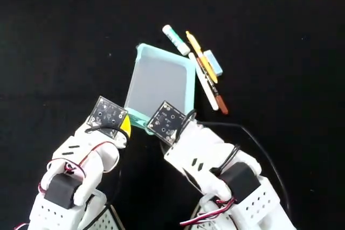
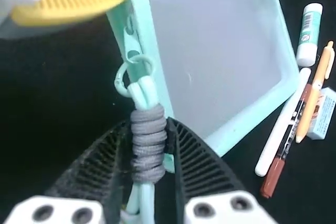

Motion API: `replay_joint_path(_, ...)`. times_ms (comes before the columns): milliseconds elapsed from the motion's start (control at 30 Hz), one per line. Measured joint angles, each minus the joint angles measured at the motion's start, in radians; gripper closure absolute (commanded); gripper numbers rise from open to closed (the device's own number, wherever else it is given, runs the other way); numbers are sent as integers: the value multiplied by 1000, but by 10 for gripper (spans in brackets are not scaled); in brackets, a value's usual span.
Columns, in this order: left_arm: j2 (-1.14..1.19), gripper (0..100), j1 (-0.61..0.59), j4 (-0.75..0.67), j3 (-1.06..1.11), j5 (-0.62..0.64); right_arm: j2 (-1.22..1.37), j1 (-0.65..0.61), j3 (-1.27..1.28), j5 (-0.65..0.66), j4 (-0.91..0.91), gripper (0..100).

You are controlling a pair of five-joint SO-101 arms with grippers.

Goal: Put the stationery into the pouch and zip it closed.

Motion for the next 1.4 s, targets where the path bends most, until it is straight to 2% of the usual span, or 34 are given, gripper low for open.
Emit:
replay_joint_path(167, 5, 971, 0, 26, -98, 31, -5, 0, -32, 17, 44, 985)
replay_joint_path(267, 46, 971, -32, 69, -203, 37, -5, 52, -110, 31, 61, 985)
replay_joint_path(367, 138, 971, -86, 123, -324, 40, -6, 126, -216, 31, 94, 985)
replay_joint_path(567, 359, 971, -110, 276, -632, 44, -6, 176, -358, 84, 176, 985)
replay_joint_path(800, 463, 971, -120, 443, -885, 44, -14, 362, -433, 146, 184, 985)
replay_joint_path(1000, 476, 971, -120, 514, -973, 44, -14, 488, -434, 164, 149, 985)
replay_joint_path(1400, 476, 971, -120, 508, -914, 44, -14, 497, -316, 164, 86, 970)
